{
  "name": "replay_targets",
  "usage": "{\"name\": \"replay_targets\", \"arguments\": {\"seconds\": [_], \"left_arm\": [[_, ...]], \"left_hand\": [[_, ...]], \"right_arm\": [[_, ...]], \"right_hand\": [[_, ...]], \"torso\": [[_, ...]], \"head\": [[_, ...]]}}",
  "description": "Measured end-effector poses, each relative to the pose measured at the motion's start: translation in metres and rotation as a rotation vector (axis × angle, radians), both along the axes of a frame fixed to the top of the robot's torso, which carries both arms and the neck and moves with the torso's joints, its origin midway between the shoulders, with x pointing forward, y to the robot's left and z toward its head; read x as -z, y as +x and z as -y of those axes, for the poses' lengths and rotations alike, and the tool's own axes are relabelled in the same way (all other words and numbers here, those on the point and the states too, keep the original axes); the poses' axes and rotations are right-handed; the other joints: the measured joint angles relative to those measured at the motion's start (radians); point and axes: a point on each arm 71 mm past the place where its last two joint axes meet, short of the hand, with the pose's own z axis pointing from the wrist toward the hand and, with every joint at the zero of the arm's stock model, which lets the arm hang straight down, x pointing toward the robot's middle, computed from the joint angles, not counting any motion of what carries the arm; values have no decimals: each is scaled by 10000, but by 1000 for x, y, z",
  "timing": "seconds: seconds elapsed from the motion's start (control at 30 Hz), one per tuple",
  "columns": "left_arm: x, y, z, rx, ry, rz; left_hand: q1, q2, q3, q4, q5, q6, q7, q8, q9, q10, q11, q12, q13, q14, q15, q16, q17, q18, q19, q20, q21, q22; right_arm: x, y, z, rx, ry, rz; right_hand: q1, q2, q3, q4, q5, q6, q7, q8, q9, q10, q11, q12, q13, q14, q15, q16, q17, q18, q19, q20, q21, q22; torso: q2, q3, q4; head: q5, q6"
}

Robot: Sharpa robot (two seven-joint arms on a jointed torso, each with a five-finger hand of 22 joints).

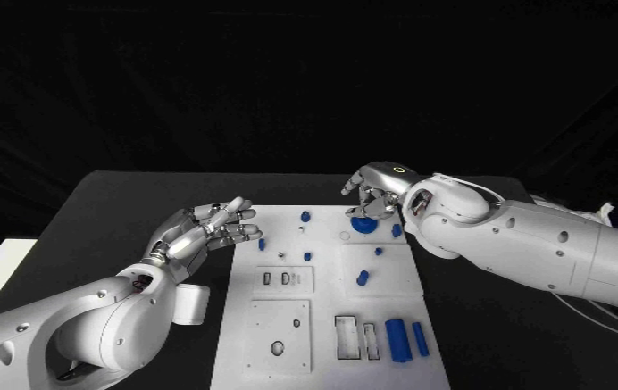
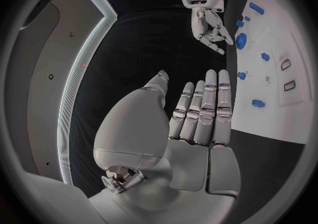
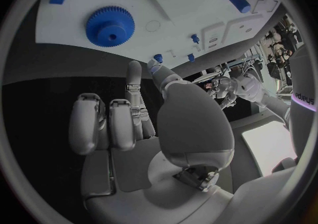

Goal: Assemble the parts on the task board

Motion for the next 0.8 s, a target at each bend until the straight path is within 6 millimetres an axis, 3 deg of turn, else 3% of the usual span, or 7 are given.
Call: {"name": "replay_targets", "arguments": {"seconds": [0.1,0.33,0.57,0.8], "left_arm": [[0,0,0,11,-6,0],[0,0,0,14,-12,10],[0,0,0,23,-19,13],[0,0,0,24,-20,13]], "left_hand": [[0,0,0,0,0,0,0,0,0,0,0,0,0,0,0,0,0,0,0,0,0,0],[0,0,0,0,0,0,0,0,1,0,0,0,1,0,0,0,-1,0,0,0,0,1],[0,0,0,0,0,0,0,0,1,0,0,0,1,0,0,0,-2,1,0,0,0,1],[0,0,0,0,0,0,0,0,2,0,0,0,1,0,0,0,-3,0,0,0,0,2]], "right_arm": [[1,-1,16,511,265,-438],[6,-1,29,1050,214,-1080],[13,1,31,1244,-2,-1429],[20,1,28,1230,-173,-1719]], "right_hand": [[123,105,-1008,610,275,-124,73,95,18,-227,53,2975,3259,0,0,262,484,-150,115,69,203,373],[807,212,-2068,1592,383,-250,128,321,17,-317,142,5994,6688,0,0,626,1217,-151,220,137,443,858],[1018,257,-2195,1874,440,-253,129,405,26,-230,224,6698,7514,0,1,712,1223,-150,255,172,530,972],[1118,343,-2252,2015,440,-253,130,552,37,197,189,7741,8600,1,1,825,1222,-150,327,173,605,1172]], "torso": [[0,7,-37],[2,12,-56],[11,8,-53],[14,-2,-52]], "head": [[-13,13],[-39,9],[-44,-13],[-44,-58]]}}
